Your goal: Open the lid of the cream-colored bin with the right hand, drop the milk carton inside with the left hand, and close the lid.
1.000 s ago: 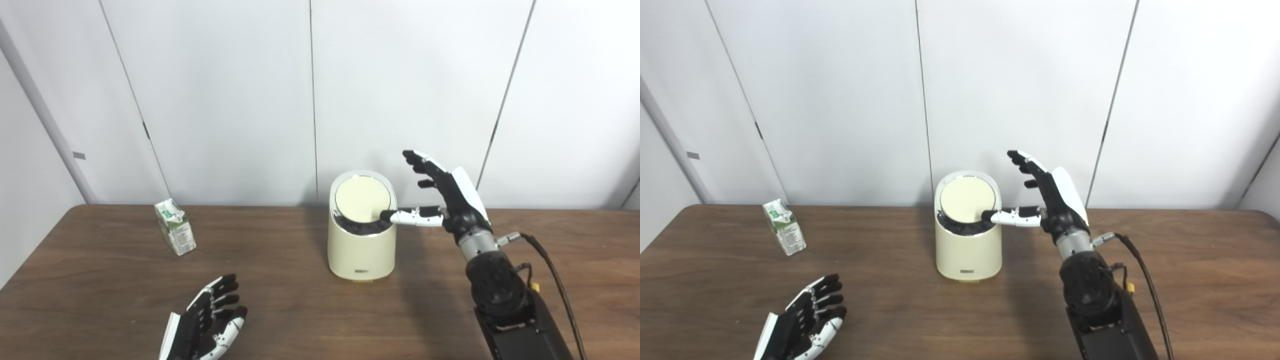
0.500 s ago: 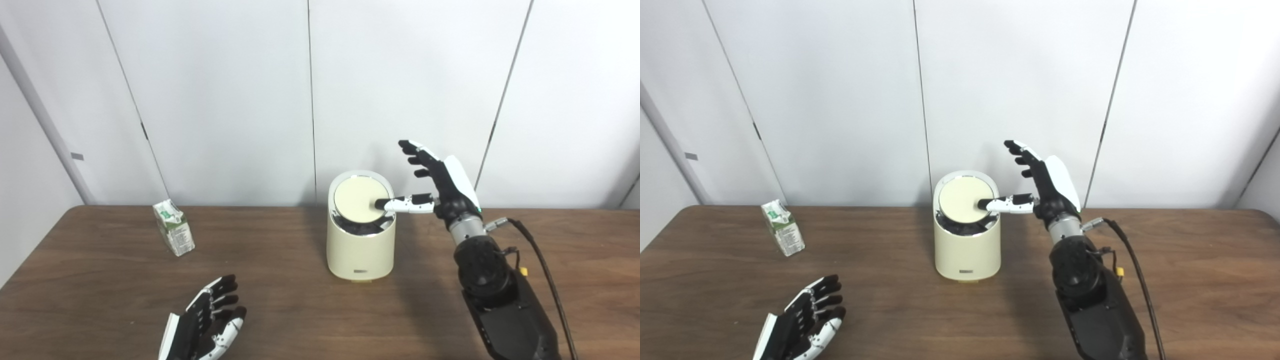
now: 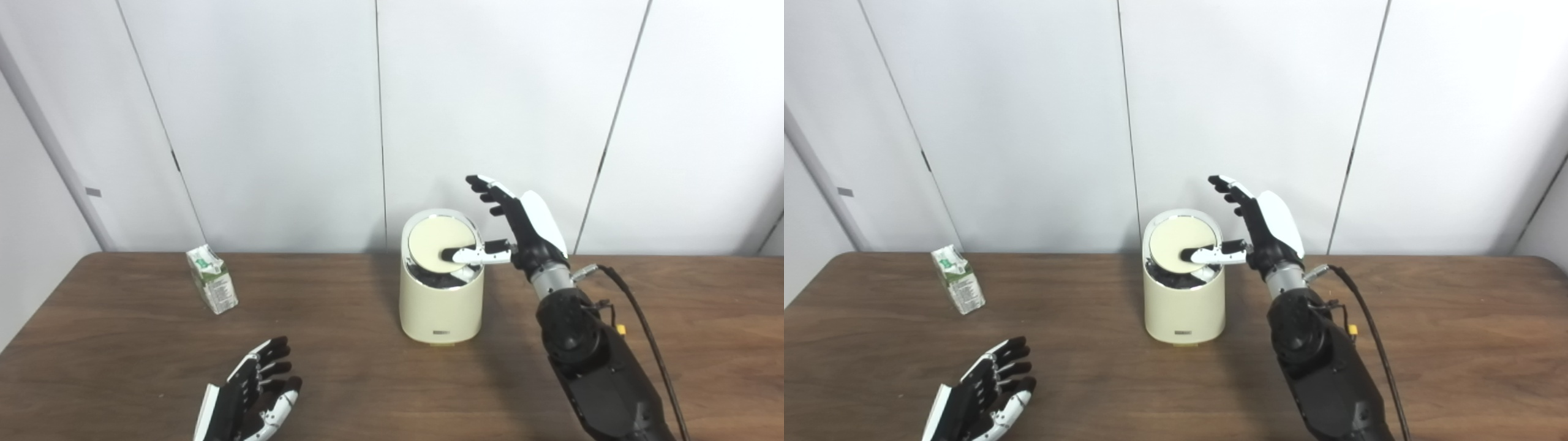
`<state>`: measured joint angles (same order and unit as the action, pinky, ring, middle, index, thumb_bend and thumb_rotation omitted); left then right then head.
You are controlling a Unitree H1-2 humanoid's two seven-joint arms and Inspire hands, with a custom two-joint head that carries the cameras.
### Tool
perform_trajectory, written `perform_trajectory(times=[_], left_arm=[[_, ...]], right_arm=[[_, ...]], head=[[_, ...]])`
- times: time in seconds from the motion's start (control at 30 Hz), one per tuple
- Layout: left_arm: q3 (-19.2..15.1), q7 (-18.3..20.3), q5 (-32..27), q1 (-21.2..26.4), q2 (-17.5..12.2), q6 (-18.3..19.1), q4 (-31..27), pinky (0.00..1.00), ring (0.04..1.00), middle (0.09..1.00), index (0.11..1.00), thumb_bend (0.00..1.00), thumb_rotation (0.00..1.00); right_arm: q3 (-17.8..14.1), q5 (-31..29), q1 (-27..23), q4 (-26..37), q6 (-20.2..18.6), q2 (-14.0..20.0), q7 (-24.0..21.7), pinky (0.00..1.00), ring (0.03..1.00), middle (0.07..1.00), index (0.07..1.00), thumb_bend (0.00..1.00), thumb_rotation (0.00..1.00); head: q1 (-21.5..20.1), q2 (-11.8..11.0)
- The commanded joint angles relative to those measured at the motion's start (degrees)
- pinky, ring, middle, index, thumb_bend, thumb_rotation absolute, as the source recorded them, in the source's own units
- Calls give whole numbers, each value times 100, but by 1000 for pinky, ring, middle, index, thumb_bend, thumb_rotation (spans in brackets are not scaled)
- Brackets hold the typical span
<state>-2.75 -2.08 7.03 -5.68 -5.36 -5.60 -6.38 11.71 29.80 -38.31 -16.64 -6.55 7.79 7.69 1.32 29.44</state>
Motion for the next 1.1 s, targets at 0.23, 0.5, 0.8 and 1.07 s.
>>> perform_trajectory(times=[0.23, 0.5, 0.8, 1.07], left_arm=[[94, -4, 79, -158, 47, -39, 188, 678, 761, 816, 844, 416, 262], [107, -16, 115, -185, 62, 4, 141, 680, 760, 814, 846, 413, 273], [106, -31, 166, -190, 75, 51, 99, 674, 756, 813, 845, 421, 276], [106, -31, 190, -195, 86, 38, 92, 673, 755, 812, 846, 413, 287]], right_arm=[[17, 88, -294, 164, 62, -56, 9, 752, 831, 844, 840, 812, 221], [59, 149, -262, 177, 30, -56, -32, 748, 830, 844, 840, 809, 222], [112, 317, -254, 167, 11, 74, -32, 764, 842, 854, 845, 814, 235], [517, 1008, -369, 196, 12, 435, -106, 788, 856, 870, 866, 884, 171]], head=[[85, 3], [99, 25], [100, 53], [106, 80]])
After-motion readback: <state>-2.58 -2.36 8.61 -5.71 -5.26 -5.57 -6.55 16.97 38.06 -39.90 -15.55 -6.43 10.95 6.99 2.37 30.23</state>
